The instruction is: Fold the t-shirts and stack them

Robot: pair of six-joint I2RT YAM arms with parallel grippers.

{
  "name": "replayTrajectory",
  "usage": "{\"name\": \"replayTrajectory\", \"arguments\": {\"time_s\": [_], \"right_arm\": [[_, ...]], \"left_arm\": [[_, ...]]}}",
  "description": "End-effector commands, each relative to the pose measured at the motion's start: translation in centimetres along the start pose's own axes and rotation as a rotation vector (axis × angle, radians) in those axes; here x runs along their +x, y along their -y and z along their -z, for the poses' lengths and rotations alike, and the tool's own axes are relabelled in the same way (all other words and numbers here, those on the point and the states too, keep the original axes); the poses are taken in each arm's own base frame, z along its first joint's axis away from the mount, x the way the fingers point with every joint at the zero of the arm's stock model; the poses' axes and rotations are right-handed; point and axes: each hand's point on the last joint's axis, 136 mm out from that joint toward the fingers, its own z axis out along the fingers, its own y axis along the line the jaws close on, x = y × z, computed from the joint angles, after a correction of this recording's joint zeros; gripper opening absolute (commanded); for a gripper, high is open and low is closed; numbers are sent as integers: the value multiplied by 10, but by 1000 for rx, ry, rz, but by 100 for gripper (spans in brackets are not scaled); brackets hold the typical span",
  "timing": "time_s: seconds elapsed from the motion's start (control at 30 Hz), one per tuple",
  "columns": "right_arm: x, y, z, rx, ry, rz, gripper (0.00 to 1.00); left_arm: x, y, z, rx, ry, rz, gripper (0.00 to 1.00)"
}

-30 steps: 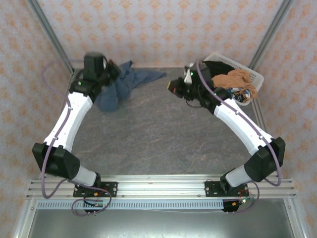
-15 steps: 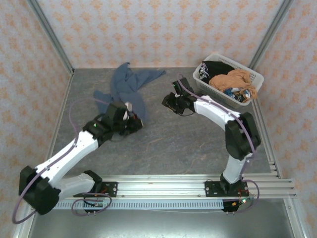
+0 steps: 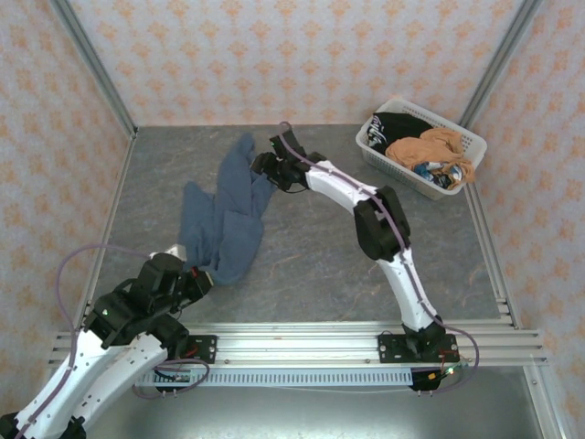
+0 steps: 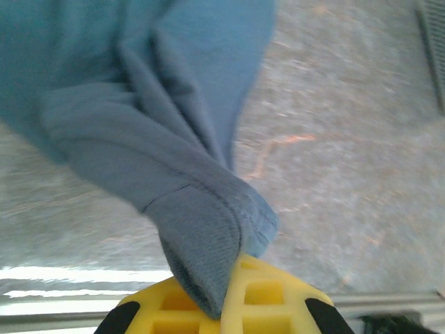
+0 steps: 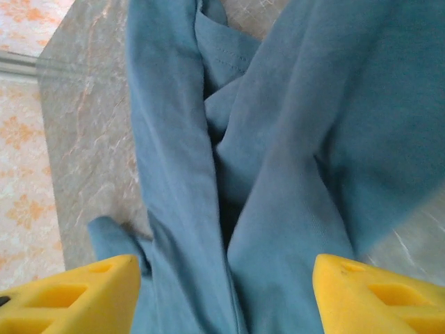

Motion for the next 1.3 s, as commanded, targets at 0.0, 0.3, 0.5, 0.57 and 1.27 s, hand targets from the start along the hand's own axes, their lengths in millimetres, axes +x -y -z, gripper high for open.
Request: {"name": "replayTrajectory", "arguments": {"time_s": [0.0, 0.3, 0.5, 0.57, 1.27], "right_arm": [[-3, 26, -25, 83, 24, -61, 64], [-16, 93, -7, 296, 101, -181, 0], [-33, 158, 84, 330, 224, -337, 0], [-18, 187, 108, 370, 207, -380, 0], [47, 208, 248, 499, 98, -298, 53]], "left_arm": [[-12, -53, 15, -232, 125, 106, 0], [-51, -38, 7, -257, 295, 144, 0], [-85, -26, -32, -358, 295, 109, 0], [-98, -34, -47, -420, 272, 146, 0], [-124, 38, -95, -474, 33, -221, 49]]}}
